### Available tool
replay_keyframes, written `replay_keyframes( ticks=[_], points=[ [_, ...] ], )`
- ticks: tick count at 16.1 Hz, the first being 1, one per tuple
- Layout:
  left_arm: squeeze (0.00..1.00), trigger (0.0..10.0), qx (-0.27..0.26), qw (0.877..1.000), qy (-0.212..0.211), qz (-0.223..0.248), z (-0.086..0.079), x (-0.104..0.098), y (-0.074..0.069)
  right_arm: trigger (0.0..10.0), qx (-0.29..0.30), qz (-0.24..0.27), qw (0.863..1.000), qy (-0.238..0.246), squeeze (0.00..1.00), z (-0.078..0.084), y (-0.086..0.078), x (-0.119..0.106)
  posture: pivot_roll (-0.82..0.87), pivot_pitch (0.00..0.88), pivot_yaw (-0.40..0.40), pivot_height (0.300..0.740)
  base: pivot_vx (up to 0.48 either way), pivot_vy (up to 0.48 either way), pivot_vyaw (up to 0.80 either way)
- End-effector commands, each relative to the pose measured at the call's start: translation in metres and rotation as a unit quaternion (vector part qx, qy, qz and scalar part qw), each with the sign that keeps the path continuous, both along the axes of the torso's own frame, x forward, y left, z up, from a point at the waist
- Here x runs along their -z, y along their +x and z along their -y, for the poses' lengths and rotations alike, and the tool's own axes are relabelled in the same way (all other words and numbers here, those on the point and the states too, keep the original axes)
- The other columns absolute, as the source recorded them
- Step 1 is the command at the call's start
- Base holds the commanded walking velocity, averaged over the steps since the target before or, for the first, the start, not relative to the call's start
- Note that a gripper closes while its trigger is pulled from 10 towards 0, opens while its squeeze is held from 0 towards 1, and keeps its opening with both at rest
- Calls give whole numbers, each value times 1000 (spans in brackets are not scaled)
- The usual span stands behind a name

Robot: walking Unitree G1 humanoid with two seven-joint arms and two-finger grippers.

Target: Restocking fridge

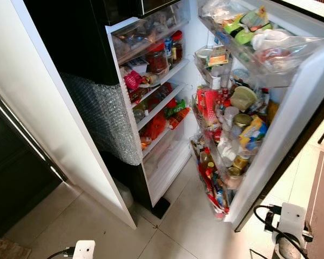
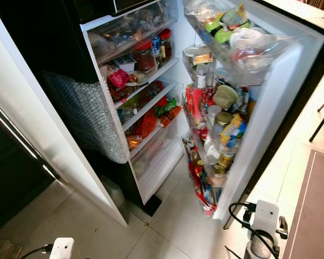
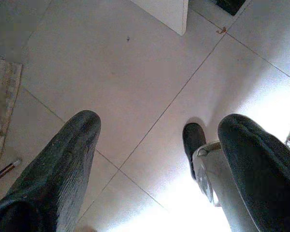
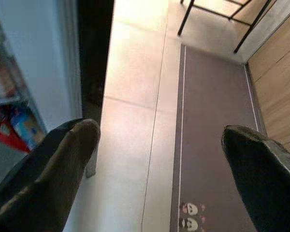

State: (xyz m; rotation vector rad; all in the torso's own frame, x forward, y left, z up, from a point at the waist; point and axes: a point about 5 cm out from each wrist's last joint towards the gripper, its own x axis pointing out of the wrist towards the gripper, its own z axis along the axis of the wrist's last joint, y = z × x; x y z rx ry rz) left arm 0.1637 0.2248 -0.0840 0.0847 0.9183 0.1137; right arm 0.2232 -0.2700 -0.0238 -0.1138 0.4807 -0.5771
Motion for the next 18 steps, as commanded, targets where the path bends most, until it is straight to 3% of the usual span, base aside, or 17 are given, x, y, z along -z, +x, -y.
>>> replay_keyframes(
  ticks=[1,2,3,4,14,15,18],
  points=[
    [0,10000,8,1000,7,-18,-3,3,-7,10000,-2,6,1000,-2,0,-2,0,0,-131,0,66,740,0,0,0],
    [0,10000,8,1000,7,-18,-3,3,-7,10000,-1,5,1000,-2,0,-2,0,0,-131,0,66,740,0,0,0],
    [0,10000,10,1000,11,-14,-4,1,-3,10000,60,111,992,-22,0,5,28,-43,-135,0,71,740,0,0,0],
    [0,10000,10,1000,13,-14,-5,0,-1,10000,85,172,981,-28,0,2,43,-72,-133,0,71,740,0,0,0],
    [0,10000,14,1000,15,-11,-6,-1,1,10000,57,207,976,-30,0,-26,57,-98,-121,0,74,740,0,0,0],
    [0,10000,15,1000,15,-12,-6,-1,1,10000,36,212,976,-15,0,-32,62,-99,-122,0,77,740,0,0,0],
    [0,10000,18,1000,15,-12,-6,-1,1,10000,-109,219,969,19,0,-72,81,-110,-116,0,72,740,0,0,0]
  ],
)
